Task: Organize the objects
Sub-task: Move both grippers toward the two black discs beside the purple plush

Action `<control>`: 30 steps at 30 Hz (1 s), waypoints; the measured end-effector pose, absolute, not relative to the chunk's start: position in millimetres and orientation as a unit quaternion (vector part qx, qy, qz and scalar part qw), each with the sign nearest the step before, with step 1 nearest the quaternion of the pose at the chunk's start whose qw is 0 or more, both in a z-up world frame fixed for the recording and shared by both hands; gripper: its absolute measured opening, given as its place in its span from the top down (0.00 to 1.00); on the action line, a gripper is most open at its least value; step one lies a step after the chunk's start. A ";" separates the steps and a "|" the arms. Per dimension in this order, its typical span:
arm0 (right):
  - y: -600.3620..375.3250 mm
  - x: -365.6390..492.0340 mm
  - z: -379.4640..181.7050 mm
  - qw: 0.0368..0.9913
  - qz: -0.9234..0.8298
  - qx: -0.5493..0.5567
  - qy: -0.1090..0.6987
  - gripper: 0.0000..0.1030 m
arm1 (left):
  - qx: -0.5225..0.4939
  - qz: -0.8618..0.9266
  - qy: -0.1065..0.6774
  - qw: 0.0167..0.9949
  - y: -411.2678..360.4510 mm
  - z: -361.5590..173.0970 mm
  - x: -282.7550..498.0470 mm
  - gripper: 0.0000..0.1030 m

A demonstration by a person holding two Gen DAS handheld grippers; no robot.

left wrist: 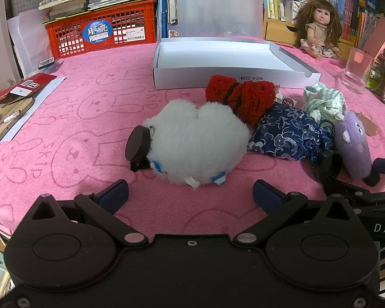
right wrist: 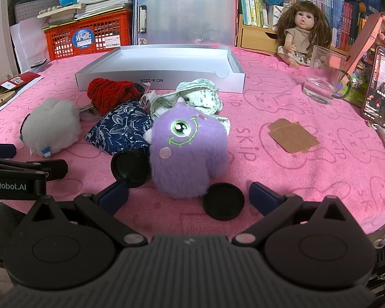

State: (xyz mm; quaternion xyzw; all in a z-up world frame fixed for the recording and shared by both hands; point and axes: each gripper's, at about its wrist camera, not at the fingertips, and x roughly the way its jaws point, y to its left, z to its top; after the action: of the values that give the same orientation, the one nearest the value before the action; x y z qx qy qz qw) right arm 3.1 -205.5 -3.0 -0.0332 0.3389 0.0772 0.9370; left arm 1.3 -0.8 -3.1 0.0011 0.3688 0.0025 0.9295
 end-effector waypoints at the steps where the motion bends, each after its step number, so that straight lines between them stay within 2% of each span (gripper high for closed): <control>1: -205.5 3.0 -3.0 0.937 0.077 -0.033 0.339 0.00 | 0.001 0.002 0.369 0.930 -0.8 -3.1 1.3 0.00; 30: -213.4 1.2 11.2 0.942 0.086 -0.015 0.324 0.00 | 0.008 -0.016 0.372 0.928 -2.4 3.8 -2.5 0.00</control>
State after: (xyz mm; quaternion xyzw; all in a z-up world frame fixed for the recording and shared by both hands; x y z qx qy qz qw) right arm 1.2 -213.4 11.2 -0.0151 0.3240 0.0857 0.9421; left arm -2.5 -2.4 3.8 0.0084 0.3716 -0.0165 0.9282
